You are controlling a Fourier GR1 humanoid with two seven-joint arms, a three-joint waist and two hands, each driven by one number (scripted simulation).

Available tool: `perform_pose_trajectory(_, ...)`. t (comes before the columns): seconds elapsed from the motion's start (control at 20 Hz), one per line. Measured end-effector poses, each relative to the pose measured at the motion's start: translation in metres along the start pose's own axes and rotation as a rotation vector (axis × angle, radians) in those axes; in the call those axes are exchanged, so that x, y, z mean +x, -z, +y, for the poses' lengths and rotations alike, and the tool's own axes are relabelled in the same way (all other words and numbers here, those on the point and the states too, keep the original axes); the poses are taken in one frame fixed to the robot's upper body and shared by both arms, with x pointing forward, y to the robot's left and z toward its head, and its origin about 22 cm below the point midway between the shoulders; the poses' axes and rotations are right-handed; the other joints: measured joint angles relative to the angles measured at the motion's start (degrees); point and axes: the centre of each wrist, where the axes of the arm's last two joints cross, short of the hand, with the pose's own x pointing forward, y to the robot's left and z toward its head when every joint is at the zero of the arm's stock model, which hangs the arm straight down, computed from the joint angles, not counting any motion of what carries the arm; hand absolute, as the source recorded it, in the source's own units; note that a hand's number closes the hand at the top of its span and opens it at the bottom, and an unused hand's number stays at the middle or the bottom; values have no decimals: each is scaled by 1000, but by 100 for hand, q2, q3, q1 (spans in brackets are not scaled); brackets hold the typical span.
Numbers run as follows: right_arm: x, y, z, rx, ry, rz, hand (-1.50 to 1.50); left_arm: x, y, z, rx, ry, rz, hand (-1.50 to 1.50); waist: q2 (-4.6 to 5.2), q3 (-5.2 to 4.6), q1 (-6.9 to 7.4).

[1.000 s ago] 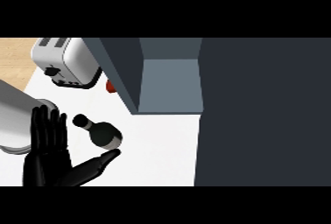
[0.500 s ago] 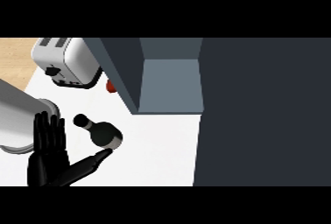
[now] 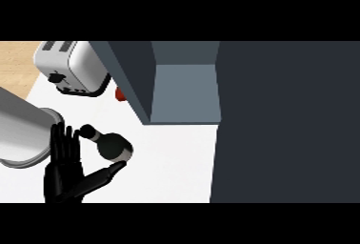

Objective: Pick up the wine, place it into the cabinet and close the cabinet

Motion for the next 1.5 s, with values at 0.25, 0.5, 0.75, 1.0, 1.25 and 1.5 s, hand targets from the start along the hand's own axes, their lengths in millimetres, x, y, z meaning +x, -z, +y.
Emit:
perform_pose_trajectory(0.25, -2, -3, -3, -7, -14, 2, -150, -16, 5, 2, -12, -16, 2, -150, 1, 1, -1)
perform_pose_trajectory(0.5, -1, -2, -7, -13, -30, 0, -150, -38, -5, 5, -16, -16, 7, -150, 1, 1, 3)
perform_pose_trajectory(0.75, -1, -2, -4, -5, -19, 4, -150, -50, 1, 8, -17, -16, 15, -150, 0, 1, -4)
perform_pose_trajectory(1.0, 0, 0, -2, -4, -9, 5, -150, -57, 7, 9, -22, -19, 16, -150, 2, 1, 4)
perform_pose_trajectory(1.25, 2, 1, -3, -1, -19, 3, -150, -76, 4, 12, -22, -14, 27, -150, 2, 0, -5)
perform_pose_trajectory(1.5, 2, 2, -3, -1, -17, 2, -150, -83, 12, 10, -34, -33, 43, -150, 2, 0, -2)
